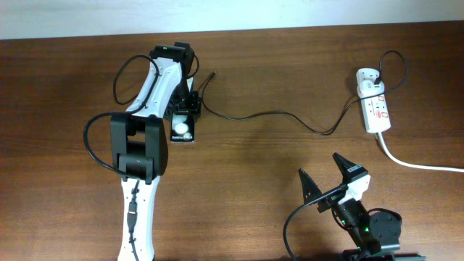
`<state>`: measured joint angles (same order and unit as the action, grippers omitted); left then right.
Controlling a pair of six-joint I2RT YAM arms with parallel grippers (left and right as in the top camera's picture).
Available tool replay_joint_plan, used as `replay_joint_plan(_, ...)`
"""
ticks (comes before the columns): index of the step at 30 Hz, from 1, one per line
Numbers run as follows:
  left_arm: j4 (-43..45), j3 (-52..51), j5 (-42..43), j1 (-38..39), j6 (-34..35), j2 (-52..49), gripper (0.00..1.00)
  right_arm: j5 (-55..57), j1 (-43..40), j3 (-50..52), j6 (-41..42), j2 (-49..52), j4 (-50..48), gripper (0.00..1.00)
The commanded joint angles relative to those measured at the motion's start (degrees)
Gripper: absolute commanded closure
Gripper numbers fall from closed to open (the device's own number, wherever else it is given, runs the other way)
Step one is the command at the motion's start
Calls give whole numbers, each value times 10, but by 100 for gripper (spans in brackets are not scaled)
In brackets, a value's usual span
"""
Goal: Plug charger to phone and switch on socket
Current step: 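Lift the phone with the left gripper and tilt it upright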
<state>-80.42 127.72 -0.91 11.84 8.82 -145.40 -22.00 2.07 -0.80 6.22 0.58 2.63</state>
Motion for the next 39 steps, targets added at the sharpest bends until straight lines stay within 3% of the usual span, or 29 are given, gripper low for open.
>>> replay_joint_plan(1,-3,-14,27,1,22,-22,92,-3,-2,5,2,-4,0,1)
replay_joint_plan(3,-7,-14,26,1,46,-22,100,-3,-2,5,2,-4,-1,1)
replay_joint_plan(10,-19,-12,49,1,92,-22,100,-6,-2,5,3,-4,-1,1)
replay_joint_plan(12,-19,-4,68,1,111,-22,100,-63,-2,5,11,-4,-2,1)
replay_joint_plan(16,-39,51,121,1,111,-22,100,-95,-2,5,252,-4,-1,1)
replay_joint_plan(19,-61,79,123,1,111,-22,100,-106,-2,5,377,-4,-3,1)
replay_joint_plan(22,-62,79,150,1,111,-22,100,-123,-2,5,352,-3,-3,1)
replay_joint_plan(25,-62,79,156,1,113,-22,100,-122,19,5,331,24,-9,6)
replay_joint_plan(28,-53,79,168,1,116,-22,100,-48,101,5,317,130,-88,10)
replay_joint_plan(32,-51,79,168,1,124,-22,100,74,238,-28,317,397,-263,14)
replay_joint_plan(35,-52,79,176,1,127,-22,100,76,285,-163,308,652,-301,18)
replay_joint_plan(37,-57,79,192,1,127,-22,100,12,287,-282,308,822,-311,18)
replay_joint_plan(39,-64,79,198,1,126,-22,100,-14,287,-343,308,904,-312,22)
